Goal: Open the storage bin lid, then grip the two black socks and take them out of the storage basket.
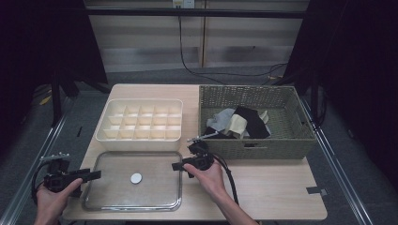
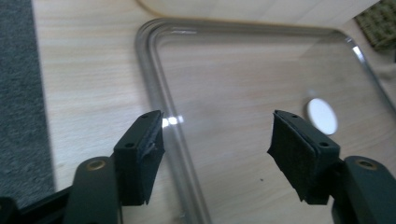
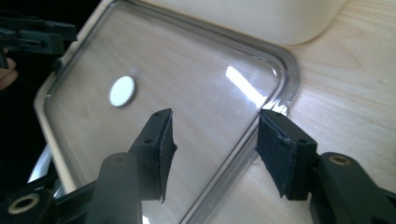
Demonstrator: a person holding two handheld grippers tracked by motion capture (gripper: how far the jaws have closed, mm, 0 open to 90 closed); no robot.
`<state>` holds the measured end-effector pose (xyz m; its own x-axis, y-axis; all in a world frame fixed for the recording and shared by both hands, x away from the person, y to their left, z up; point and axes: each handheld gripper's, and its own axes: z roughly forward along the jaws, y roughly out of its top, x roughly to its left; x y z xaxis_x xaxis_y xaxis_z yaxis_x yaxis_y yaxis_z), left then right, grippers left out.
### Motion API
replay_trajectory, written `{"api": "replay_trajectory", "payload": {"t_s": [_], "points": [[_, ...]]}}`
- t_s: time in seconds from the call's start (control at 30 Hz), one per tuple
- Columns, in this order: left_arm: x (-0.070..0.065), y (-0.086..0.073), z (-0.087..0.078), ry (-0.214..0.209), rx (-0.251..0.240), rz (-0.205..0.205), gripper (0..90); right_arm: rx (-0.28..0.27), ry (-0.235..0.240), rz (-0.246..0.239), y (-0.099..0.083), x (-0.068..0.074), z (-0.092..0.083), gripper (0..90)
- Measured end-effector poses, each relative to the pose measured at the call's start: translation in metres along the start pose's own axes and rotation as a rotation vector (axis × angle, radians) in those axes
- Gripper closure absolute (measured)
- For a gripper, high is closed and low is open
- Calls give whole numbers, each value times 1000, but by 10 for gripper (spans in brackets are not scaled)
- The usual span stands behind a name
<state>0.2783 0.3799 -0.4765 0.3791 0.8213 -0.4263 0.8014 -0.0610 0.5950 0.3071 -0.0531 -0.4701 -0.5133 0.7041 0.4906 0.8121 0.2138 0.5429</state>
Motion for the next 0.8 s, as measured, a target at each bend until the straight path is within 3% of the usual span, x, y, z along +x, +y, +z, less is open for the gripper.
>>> {"api": "replay_trajectory", "payload": {"t_s": [0.2, 0.4, 0.53, 0.7, 0.8], "points": [[-19, 3, -5, -13, -18, 65, 320, -2, -4, -47, 2, 0, -7, 420], [-33, -1, -6, -13, -60, 67, 312, 5, 21, -93, 3, 1, -13, 385], [-41, -2, -4, -14, -37, 87, 304, -13, 42, -118, 3, 1, -20, 344], [-51, -1, 0, -49, -36, 102, 309, -55, 68, -140, 3, 1, -31, 395], [-54, -4, 3, -35, -14, 120, 317, -69, 78, -145, 4, 0, -36, 385]]}}
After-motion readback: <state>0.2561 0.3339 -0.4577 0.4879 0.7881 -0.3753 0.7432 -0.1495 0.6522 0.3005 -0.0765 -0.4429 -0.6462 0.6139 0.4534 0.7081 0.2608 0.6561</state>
